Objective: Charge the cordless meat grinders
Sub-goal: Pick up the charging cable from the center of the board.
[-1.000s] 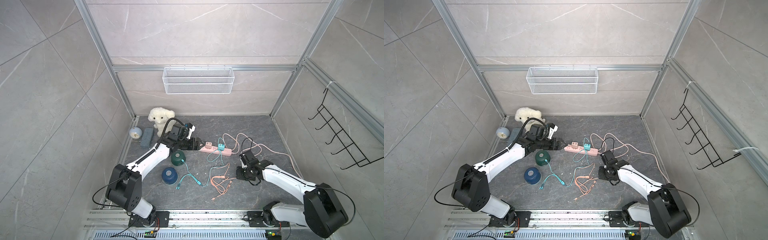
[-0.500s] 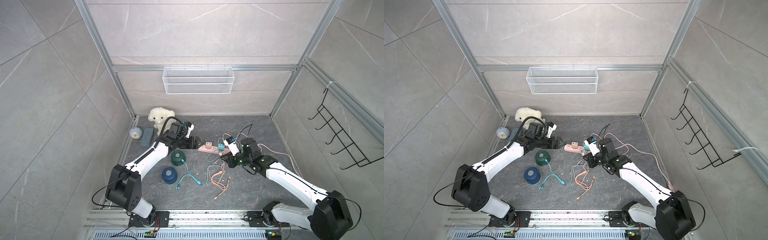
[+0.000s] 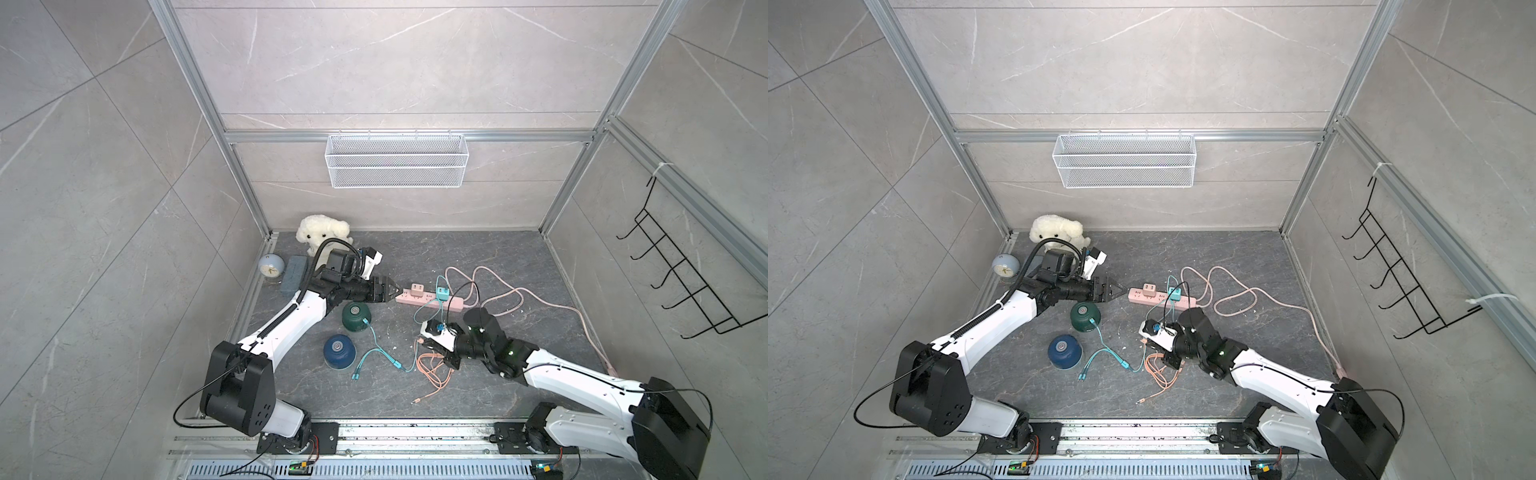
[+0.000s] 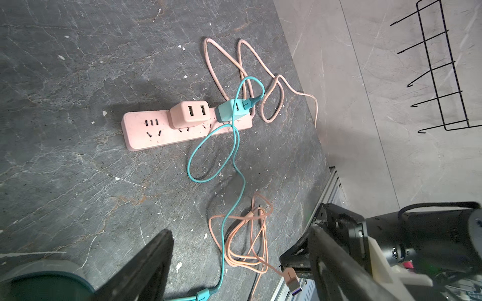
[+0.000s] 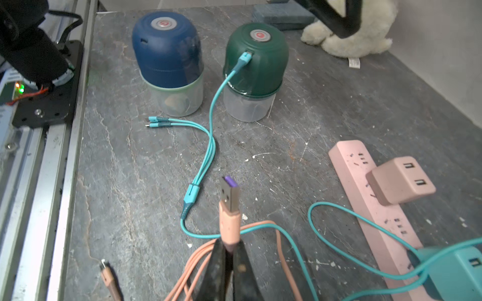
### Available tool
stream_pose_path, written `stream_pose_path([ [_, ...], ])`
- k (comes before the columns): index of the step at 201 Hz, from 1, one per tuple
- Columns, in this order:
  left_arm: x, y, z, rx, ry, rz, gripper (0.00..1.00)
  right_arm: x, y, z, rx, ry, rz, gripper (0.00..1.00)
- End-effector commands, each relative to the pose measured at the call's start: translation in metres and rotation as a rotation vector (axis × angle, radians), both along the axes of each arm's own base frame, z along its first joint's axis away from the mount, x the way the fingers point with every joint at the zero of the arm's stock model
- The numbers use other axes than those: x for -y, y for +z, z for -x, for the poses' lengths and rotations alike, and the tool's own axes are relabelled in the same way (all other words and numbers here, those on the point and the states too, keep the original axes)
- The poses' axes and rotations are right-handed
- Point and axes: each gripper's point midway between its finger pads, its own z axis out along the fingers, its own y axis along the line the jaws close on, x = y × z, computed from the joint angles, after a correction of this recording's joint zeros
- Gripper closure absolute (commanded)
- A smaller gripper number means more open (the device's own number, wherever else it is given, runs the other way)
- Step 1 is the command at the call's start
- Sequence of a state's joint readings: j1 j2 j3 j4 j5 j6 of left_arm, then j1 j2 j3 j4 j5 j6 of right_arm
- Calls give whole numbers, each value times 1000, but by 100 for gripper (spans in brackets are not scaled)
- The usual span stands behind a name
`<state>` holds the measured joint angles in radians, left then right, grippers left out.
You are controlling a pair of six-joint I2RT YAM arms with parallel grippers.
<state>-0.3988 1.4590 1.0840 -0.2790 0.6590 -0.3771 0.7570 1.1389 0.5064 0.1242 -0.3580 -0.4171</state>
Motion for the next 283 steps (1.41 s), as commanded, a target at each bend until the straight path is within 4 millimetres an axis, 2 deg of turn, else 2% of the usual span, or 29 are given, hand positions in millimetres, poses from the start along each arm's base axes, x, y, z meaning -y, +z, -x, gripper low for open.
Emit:
stream_pose_path([
  [1,0,17,0,44,-11,43,17,-8,34,-12,253,35,-70,93],
  [81,-7,13,2,41,0,38,17,-14,40,-1,324,90,-144,94],
  [131,-8,12,2,35,0,41,17,-14,36,-1,321,97,-132,94],
  [184,-8,9,4,17,-9,49,17,-14,42,0,365,101,-155,95],
  [196,-6,8,6,5,-18,55,17,-14,40,-3,368,92,-138,95],
  [223,-4,9,12,-20,-42,74,18,-9,36,-25,359,-21,-83,95],
  [238,-2,10,17,-42,-58,97,18,-8,34,-29,349,-35,-57,95],
  [268,3,7,25,-125,-78,142,23,1,40,-50,436,-140,-6,94],
  [283,5,6,28,-159,-75,161,24,1,40,-52,484,-126,26,94],
])
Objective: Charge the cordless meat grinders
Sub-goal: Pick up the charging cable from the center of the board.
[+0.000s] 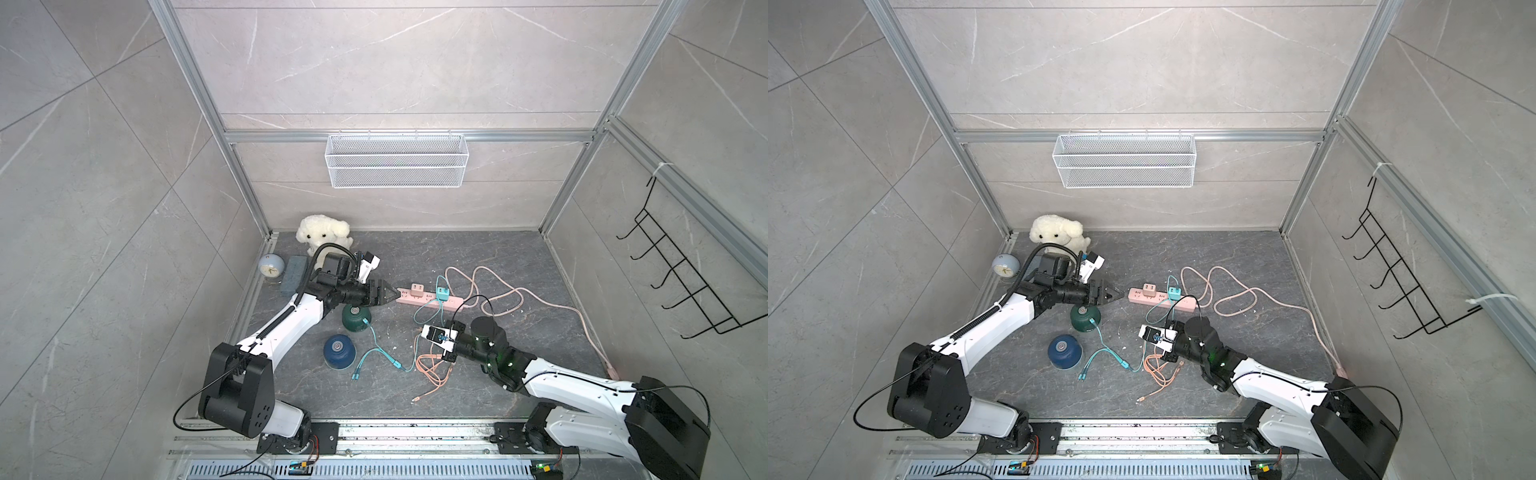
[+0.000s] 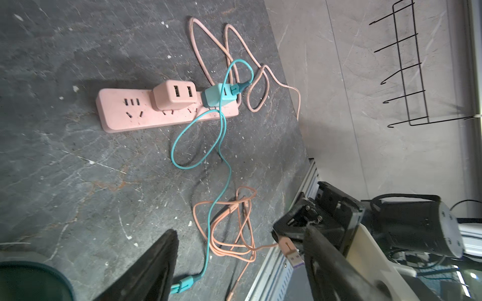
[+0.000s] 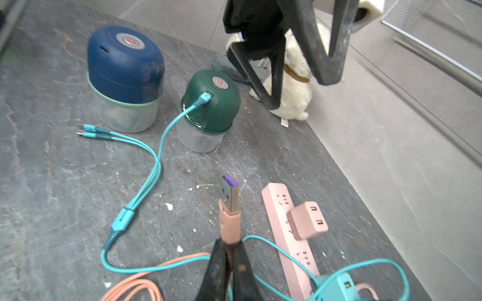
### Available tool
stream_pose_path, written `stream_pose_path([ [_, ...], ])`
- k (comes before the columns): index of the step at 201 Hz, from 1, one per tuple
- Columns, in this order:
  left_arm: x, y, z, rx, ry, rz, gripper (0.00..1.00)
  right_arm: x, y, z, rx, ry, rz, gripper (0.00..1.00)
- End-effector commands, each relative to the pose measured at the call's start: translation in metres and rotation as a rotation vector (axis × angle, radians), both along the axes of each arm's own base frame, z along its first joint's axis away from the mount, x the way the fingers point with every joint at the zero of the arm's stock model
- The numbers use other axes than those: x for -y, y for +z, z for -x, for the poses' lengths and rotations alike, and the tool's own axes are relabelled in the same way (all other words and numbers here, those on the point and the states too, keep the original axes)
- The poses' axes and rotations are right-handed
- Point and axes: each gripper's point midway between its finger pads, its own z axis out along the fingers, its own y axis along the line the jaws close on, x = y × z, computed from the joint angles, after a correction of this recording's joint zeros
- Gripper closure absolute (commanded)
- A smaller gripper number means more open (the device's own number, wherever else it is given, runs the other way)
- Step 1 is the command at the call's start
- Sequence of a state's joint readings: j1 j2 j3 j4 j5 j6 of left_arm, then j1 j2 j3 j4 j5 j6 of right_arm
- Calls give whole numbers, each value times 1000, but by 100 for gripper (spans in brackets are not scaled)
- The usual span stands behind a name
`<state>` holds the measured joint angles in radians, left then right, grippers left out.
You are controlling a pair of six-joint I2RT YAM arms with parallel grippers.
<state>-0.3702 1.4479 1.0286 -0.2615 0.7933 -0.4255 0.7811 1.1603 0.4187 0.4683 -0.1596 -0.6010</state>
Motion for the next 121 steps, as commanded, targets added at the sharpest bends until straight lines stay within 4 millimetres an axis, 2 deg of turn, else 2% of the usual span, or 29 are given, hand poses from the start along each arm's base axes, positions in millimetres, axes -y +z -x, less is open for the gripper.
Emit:
stream_pose_path([
  [1,6,10,11,-64,-30,76,24,0,18,-17,114,-58,35,94],
  [39,28,10,27,-180,-83,155,27,-10,35,-17,309,3,-13,95],
  [68,33,7,34,-258,-95,185,32,-14,55,-19,452,-1,-104,97],
  [97,41,8,40,-325,-122,224,40,-22,50,-26,505,-1,-123,98],
  [121,40,12,41,-338,-116,229,45,-24,45,-32,478,-18,-119,97],
])
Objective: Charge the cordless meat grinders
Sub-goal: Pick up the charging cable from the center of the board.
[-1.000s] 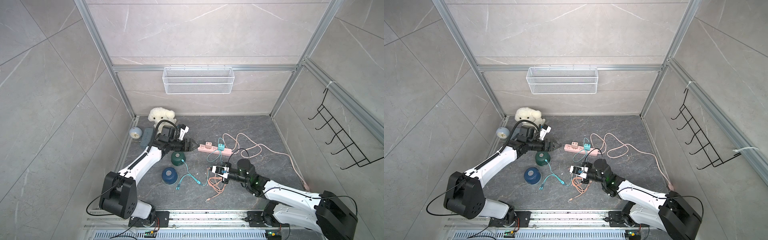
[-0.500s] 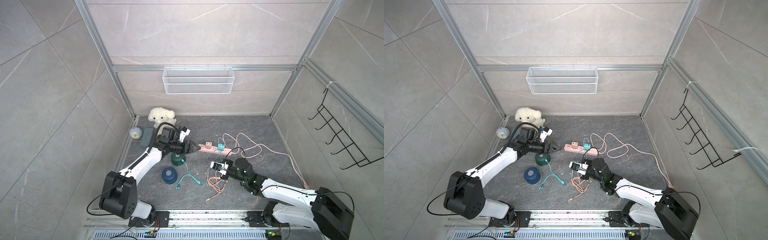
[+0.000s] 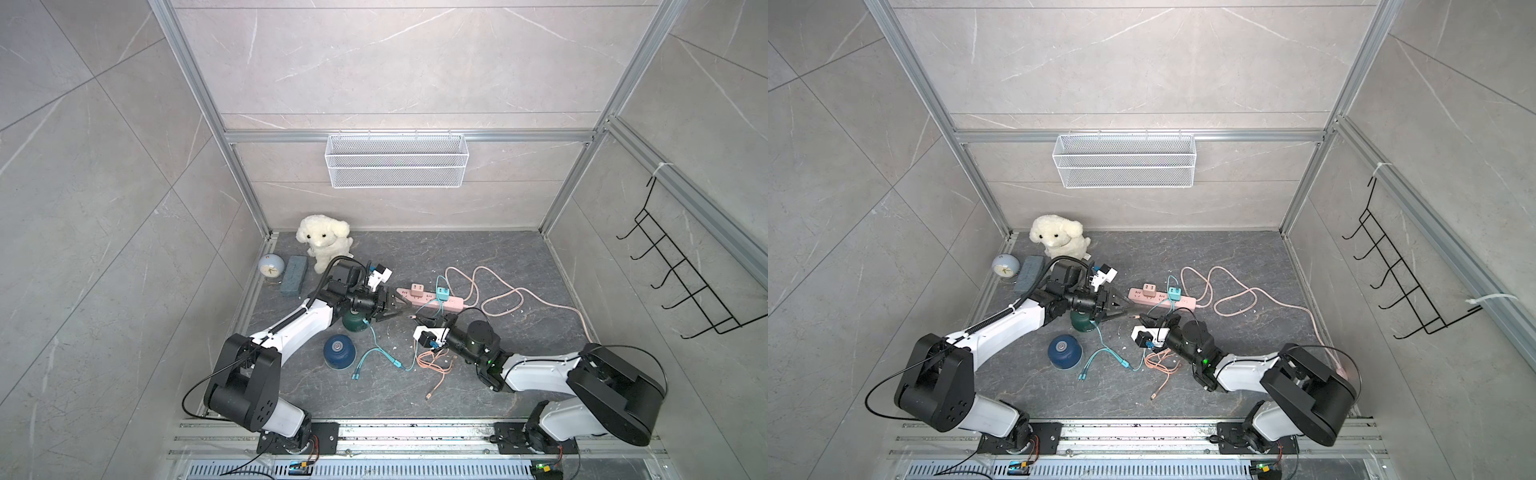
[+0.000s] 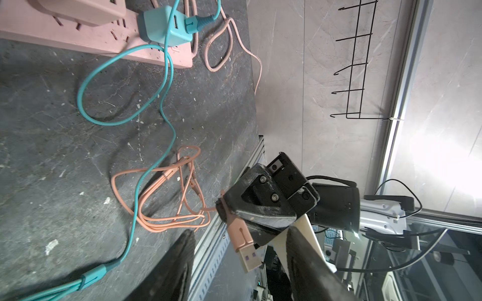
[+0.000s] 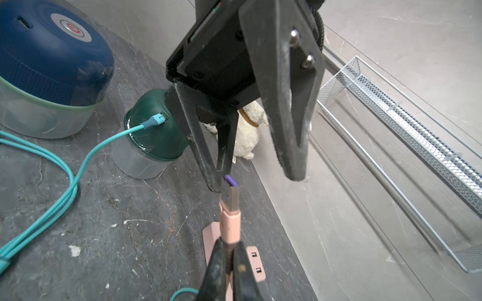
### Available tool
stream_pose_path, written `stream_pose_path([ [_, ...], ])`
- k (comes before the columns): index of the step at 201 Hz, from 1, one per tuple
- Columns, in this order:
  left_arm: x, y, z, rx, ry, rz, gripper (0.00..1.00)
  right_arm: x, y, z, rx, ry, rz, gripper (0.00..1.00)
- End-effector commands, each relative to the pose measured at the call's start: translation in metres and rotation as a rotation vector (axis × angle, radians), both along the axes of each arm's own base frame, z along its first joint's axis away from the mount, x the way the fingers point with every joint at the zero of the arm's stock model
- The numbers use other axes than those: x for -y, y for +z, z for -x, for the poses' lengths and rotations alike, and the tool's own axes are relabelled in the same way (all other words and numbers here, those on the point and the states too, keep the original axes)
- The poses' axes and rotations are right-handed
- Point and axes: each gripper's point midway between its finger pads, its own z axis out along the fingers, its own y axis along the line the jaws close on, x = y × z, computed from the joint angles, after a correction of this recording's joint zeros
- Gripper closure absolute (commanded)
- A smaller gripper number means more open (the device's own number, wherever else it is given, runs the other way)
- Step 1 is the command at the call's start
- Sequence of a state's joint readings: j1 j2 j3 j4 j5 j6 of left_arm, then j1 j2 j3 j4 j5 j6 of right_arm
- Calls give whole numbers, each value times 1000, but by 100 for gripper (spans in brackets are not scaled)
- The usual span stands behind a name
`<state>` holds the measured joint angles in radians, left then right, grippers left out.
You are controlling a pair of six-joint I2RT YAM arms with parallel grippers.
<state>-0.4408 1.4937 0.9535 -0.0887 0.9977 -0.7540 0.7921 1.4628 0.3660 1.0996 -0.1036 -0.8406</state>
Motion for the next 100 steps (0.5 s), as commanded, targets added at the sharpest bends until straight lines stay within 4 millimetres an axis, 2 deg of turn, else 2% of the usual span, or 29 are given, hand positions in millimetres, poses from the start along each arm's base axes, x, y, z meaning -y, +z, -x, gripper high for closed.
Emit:
stream_pose_path([
  [1,5,14,5,-33,-27,57,45,-2,28,-4,88,-12,-78,97],
  [32,2,7,11,-72,-22,47,47,2,25,-16,58,-79,-31,95],
  [49,3,1,8,-89,-12,40,47,2,25,-21,52,-95,-14,95],
  [71,8,7,-2,-83,4,71,47,1,21,-29,42,-123,36,95],
  [100,10,10,-4,-94,6,80,48,6,20,-40,55,-185,80,95],
])
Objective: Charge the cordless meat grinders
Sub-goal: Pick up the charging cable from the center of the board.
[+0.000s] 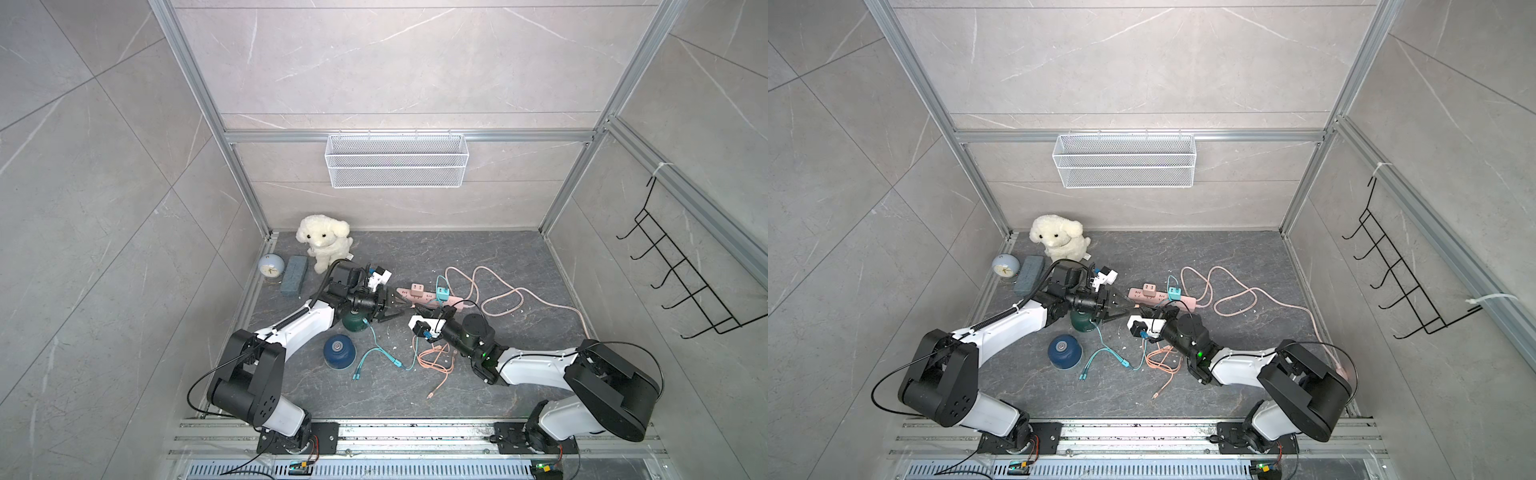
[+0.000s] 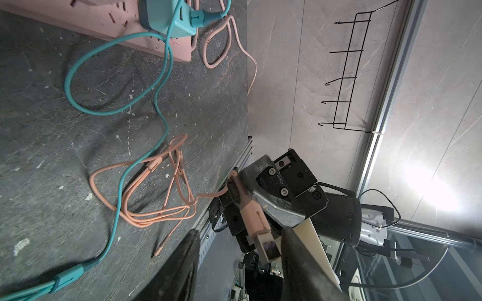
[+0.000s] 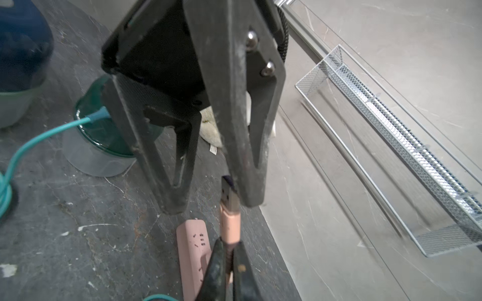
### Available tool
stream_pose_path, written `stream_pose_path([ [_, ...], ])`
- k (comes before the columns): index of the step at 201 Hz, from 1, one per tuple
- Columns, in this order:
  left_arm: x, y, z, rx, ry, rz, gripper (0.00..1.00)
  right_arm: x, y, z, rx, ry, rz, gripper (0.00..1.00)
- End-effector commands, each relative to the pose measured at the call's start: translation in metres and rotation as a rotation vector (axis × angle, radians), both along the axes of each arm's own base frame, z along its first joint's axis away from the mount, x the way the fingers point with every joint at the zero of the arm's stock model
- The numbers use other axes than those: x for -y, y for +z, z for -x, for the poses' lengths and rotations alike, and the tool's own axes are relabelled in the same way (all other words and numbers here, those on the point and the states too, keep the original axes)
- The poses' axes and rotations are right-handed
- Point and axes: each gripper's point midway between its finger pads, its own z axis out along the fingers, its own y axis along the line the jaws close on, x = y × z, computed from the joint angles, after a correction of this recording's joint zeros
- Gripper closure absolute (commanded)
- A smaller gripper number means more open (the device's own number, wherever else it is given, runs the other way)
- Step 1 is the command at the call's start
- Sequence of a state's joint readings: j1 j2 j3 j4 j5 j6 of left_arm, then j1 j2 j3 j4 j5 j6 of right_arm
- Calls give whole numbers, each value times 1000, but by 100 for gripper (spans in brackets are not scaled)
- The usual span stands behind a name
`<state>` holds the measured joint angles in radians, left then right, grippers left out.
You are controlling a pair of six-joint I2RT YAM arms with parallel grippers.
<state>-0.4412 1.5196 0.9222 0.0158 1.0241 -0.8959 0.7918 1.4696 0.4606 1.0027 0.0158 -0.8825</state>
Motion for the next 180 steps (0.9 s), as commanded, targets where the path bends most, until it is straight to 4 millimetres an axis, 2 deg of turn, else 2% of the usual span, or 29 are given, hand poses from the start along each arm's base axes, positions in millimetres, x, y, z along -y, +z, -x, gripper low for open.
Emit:
stream_pose_path([
  [1,6,15,-1,5,-17,49,48,5,7,-12,22,-70,42,95],
  [41,8,16,-5,1,-12,57,53,1,-3,-21,28,-85,115,95],
  [113,14,12,-15,-25,-2,62,68,-9,-28,-13,-3,-11,221,91],
  [138,16,11,-16,-29,-7,62,78,-10,-26,-15,-8,-23,209,91],
  [160,17,8,-17,-31,-9,60,94,-12,-27,-15,-31,-13,204,89],
  [180,17,6,-18,-26,-9,58,100,-13,-29,-12,-77,0,201,82],
])
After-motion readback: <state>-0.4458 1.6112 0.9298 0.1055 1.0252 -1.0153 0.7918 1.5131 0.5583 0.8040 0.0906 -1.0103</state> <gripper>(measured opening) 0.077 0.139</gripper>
